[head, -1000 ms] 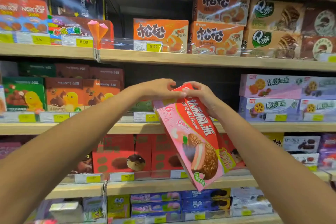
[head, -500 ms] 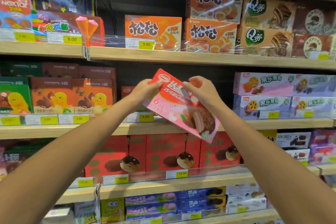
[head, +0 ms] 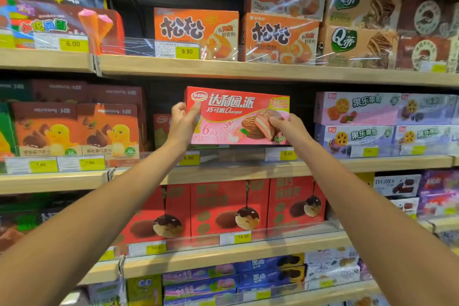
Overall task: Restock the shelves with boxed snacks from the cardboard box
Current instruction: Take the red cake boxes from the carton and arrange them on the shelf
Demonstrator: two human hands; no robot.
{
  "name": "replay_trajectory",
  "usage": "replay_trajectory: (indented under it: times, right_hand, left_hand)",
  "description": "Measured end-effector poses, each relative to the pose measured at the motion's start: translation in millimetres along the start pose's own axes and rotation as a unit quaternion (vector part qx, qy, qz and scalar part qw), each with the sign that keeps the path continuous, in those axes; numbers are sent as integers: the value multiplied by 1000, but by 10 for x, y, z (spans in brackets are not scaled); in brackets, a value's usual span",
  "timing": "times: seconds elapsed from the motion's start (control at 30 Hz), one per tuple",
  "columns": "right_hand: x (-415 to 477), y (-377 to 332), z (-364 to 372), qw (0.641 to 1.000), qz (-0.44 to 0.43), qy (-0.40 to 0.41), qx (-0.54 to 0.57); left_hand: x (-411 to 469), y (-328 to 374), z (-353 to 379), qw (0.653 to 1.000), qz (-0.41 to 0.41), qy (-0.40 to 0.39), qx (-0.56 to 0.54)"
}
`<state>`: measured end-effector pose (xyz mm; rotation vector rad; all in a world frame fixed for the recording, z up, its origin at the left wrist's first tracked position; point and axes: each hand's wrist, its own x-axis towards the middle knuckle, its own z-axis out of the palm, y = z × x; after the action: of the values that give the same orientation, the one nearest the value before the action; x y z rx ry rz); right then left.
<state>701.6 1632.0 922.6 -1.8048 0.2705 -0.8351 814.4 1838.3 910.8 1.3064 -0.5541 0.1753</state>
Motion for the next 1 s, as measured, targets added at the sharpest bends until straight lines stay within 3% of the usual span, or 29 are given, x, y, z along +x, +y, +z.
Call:
replay_trajectory:
  times: [0.27,0.47,0.57,0.67,0.73,0.9,1.0]
  right_hand:
    - [408,380,-343,999,26,18,-5]
    - [921,746,-531,997,66,36,-4]
    - [1086,851,-554,995,80,38,-38]
    - [1169,915,-542,992,79,31,-89]
    - [1179,940,-517,990,83,31,-112]
    - [1202,975,-478,982,85,30,-165]
    - [1173,963,-459,981,64,43,-177]
  left_hand:
    - [111,-159,558,997,50,-21,57]
    - [170,-369,951,979,39,-14,201]
    - [286,-491,1002,939,43,8,341]
    - [345,-545,1078,896,-16,5,443]
    - [339,-597,1099,882,-46,-8,469]
    - [382,-668,1115,870,-20,-4,492]
    - [369,-665,1151,881,-12,0,472]
